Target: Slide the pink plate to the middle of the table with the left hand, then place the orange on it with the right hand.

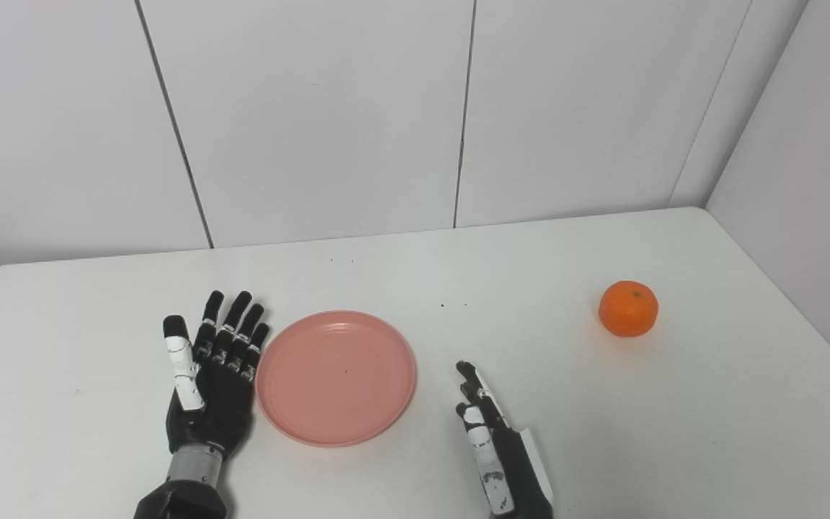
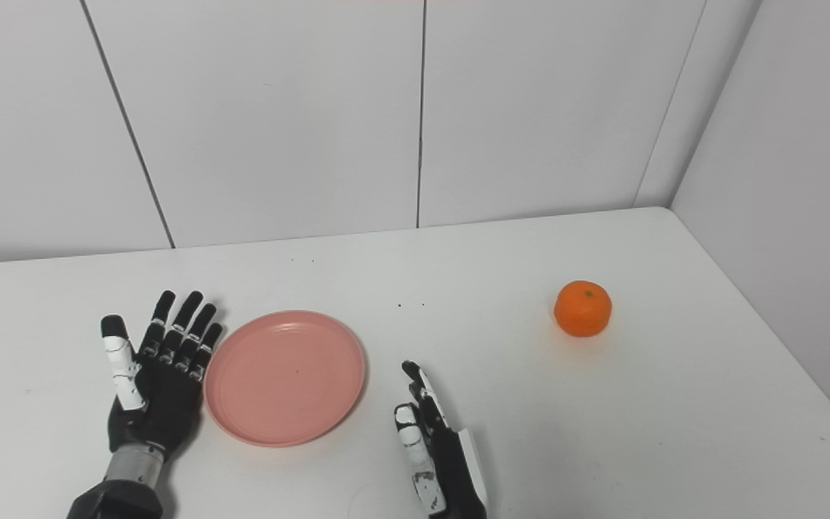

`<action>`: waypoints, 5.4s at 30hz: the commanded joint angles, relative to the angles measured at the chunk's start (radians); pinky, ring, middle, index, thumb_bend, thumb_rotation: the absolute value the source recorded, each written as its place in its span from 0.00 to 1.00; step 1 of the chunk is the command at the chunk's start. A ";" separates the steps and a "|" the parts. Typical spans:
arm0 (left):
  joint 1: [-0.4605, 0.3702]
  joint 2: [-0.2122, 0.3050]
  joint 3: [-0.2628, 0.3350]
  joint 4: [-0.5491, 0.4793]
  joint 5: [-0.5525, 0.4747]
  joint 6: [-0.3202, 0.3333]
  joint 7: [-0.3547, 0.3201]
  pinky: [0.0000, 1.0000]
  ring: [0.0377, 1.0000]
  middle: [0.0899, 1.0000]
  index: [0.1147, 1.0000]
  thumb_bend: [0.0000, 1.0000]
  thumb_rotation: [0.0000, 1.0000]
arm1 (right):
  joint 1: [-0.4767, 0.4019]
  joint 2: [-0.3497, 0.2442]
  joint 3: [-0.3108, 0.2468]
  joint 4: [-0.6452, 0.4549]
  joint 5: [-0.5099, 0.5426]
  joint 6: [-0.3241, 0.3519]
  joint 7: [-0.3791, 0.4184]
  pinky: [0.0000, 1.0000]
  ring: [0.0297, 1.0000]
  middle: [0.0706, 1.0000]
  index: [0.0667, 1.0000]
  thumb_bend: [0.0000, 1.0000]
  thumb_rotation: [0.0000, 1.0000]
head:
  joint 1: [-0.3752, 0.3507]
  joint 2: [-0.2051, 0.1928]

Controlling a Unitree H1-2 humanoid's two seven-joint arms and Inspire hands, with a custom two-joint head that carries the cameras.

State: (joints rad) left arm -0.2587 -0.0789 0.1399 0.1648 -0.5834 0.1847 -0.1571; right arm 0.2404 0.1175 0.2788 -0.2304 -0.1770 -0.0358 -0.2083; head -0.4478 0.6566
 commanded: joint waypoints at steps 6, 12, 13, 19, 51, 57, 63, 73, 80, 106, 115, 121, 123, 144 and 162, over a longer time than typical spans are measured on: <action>0.048 0.001 0.006 0.063 0.015 0.076 0.033 0.99 0.93 0.89 1.00 0.88 0.74 | 0.043 0.001 0.046 -0.046 -0.331 -0.110 -0.081 1.00 1.00 1.00 0.94 0.74 1.00 | 0.010 -0.002; 0.037 0.005 0.009 0.088 0.023 0.064 0.026 1.00 0.93 0.89 1.00 0.87 0.75 | 0.004 -0.023 -0.010 -0.148 -0.425 -0.058 -0.054 1.00 0.96 0.94 0.91 0.75 1.00 | 0.003 -0.013; 0.035 0.004 0.010 0.091 0.024 0.063 0.026 1.00 0.93 0.89 1.00 0.87 0.75 | 0.000 -0.025 -0.017 -0.155 -0.428 -0.054 -0.047 0.99 0.96 0.93 0.91 0.75 1.00 | 0.003 -0.013; 0.032 -0.010 0.018 0.099 0.024 0.060 0.026 0.99 0.93 0.88 1.00 0.88 0.73 | -0.126 -0.145 -0.113 -0.227 -0.684 -0.004 0.039 0.94 0.91 0.87 0.87 0.74 1.00 | 0.014 -0.020; 0.030 -0.001 0.028 0.075 0.027 0.076 0.032 0.95 0.92 0.88 1.00 0.87 0.74 | -0.544 -0.562 -0.329 0.008 -0.744 0.137 0.437 0.67 0.75 0.77 0.76 0.85 0.93 | 0.023 -0.012; 0.031 0.001 0.026 0.073 0.028 0.075 0.028 0.95 0.92 0.88 1.00 0.88 0.74 | -0.572 -0.586 -0.312 0.098 -0.742 0.145 0.430 0.66 0.76 0.78 0.78 0.85 0.90 | 0.021 -0.009; 0.036 0.001 0.018 0.065 0.033 0.076 0.029 0.94 0.91 0.88 1.00 0.89 0.74 | -0.592 -0.600 -0.296 0.180 -0.742 0.157 0.403 0.66 0.75 0.77 0.75 0.84 0.89 | 0.022 -0.004; 0.040 0.001 0.022 0.059 0.021 0.082 0.027 0.99 0.92 0.89 1.00 0.88 0.74 | -0.610 -0.631 -0.269 0.287 -0.740 0.179 0.360 0.68 0.74 0.76 0.78 0.86 0.91 | 0.026 0.000; 0.043 0.004 0.021 0.048 0.023 0.087 0.029 0.97 0.91 0.88 1.00 0.88 0.74 | -0.613 -0.669 -0.228 0.344 -0.760 0.180 0.342 0.69 0.74 0.77 0.78 0.86 0.89 | 0.025 0.005; 0.046 0.013 0.018 0.037 0.020 0.107 0.021 0.99 0.92 0.90 1.00 0.87 0.80 | -0.529 -0.650 -0.165 0.399 -0.685 0.216 0.312 0.47 0.55 0.61 0.64 0.82 0.82 | 0.031 0.013; 0.045 0.017 0.022 0.035 0.020 0.110 0.023 0.98 0.91 0.89 1.00 0.87 0.80 | -0.515 -0.627 -0.138 0.466 -0.643 0.140 0.141 0.29 0.33 0.37 0.44 0.59 0.44 | 0.031 0.015; 0.045 0.020 0.017 0.032 0.022 0.111 0.018 0.96 0.91 0.90 1.00 0.87 0.80 | -0.509 -0.625 -0.126 0.482 -0.596 0.090 0.067 0.23 0.26 0.29 0.38 0.53 0.29 | 0.033 0.019; 0.045 0.020 0.015 0.028 0.023 0.112 0.020 0.96 0.91 0.90 1.00 0.87 0.81 | -0.508 -0.628 -0.118 0.483 -0.588 0.093 0.064 0.23 0.26 0.30 0.38 0.53 0.30 | 0.034 0.019; 0.037 0.015 0.011 0.023 0.027 0.116 0.031 0.93 0.90 0.88 1.00 0.87 0.79 | -0.517 -0.670 -0.131 0.328 -0.520 0.097 0.129 0.24 0.26 0.30 0.38 0.55 0.27 | 0.055 0.022; 0.065 -0.044 -0.029 -0.019 0.077 0.109 0.079 0.92 0.88 0.87 1.00 0.87 0.79 | -0.613 -0.570 -0.159 -0.014 -0.548 0.170 0.326 0.22 0.24 0.29 0.36 0.55 0.29 | 0.183 0.033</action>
State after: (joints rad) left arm -0.2394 -0.1073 0.1236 0.1123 -0.5389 0.2247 -0.1250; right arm -0.3252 -0.4431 0.1324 -0.2004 -0.7206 0.1263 0.1195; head -0.2853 0.6872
